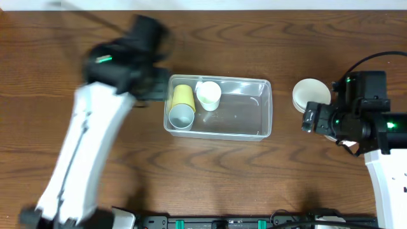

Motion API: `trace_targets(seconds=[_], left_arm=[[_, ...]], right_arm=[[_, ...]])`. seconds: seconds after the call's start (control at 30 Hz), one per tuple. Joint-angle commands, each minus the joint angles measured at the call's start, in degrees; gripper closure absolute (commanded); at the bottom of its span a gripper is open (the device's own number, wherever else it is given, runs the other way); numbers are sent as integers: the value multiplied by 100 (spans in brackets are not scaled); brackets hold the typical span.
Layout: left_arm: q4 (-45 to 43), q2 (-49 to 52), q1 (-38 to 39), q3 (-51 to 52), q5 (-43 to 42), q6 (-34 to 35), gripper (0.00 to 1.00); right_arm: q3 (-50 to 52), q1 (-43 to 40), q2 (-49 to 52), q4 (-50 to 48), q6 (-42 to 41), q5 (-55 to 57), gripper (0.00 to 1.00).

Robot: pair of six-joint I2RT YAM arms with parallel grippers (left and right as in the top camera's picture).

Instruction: Pack container

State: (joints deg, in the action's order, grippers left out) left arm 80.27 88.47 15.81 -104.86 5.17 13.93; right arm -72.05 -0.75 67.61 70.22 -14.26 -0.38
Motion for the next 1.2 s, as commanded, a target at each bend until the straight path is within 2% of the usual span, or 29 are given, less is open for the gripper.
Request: trace_targets(seconds=[0.0, 0.23, 0.47, 0.8, 1.17], left_arm=[[118, -549, -579, -96, 85, 184, 37], [203, -863, -1388, 90, -24, 184, 33], [-376, -632, -1462, 970, -81, 173, 29], [-791, -107, -1462, 1801, -356, 74, 29], [-796, 22, -1462, 1965, -544, 74, 29]], right_arm=[[-107, -319, 22, -208, -120, 57, 1], [-111, -1123, 850, -428, 105, 37, 1], [-111, -1106, 2138, -855, 166, 17, 1], [-280, -1086, 2393, -2017, 385, 127, 1], [-186, -1086, 3119, -1143, 361, 450, 2]])
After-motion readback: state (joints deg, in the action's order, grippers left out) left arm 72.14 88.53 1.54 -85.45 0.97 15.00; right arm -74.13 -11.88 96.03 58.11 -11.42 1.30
